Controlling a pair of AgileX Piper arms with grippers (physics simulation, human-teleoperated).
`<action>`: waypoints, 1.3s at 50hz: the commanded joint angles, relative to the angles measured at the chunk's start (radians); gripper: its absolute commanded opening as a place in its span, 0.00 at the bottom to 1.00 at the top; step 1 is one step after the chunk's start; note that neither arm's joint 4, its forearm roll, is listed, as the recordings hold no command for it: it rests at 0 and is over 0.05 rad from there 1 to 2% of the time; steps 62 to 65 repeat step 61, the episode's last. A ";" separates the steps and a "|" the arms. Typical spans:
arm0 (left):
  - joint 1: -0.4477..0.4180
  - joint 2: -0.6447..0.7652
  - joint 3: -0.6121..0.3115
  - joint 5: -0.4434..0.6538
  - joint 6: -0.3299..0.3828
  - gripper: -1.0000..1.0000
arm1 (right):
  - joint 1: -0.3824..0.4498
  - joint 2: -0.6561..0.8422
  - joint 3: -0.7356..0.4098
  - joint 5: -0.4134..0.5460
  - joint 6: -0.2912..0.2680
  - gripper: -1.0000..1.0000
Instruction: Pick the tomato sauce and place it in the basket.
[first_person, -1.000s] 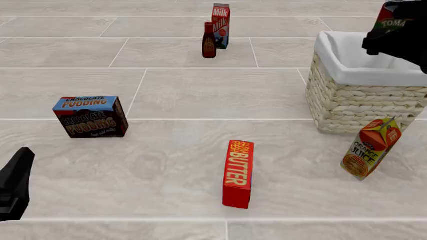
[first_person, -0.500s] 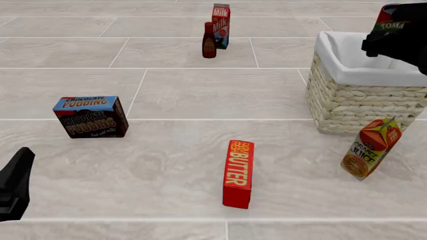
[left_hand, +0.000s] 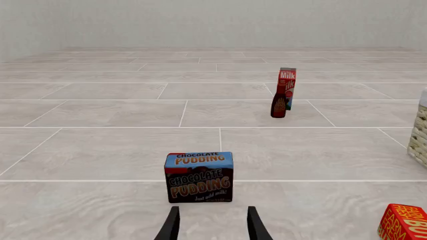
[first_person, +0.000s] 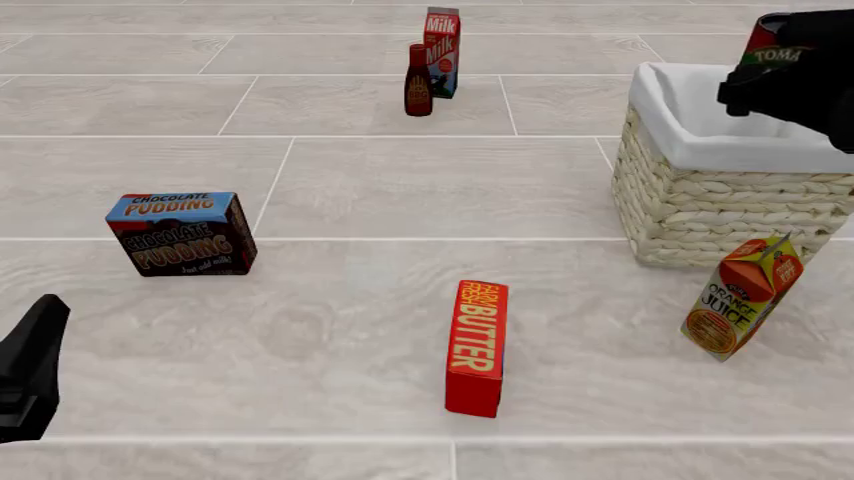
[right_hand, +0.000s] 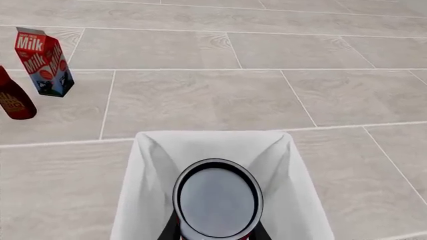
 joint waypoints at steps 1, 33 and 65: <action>0.000 0.000 0.000 0.000 0.000 1.00 | 0.003 0.004 -0.009 0.003 0.029 0.00; 0.000 0.000 0.000 0.000 0.000 1.00 | 0.025 -0.001 -0.004 0.001 0.081 1.00; 0.000 0.000 0.000 0.000 0.000 1.00 | 0.041 -0.003 -0.012 0.010 0.099 1.00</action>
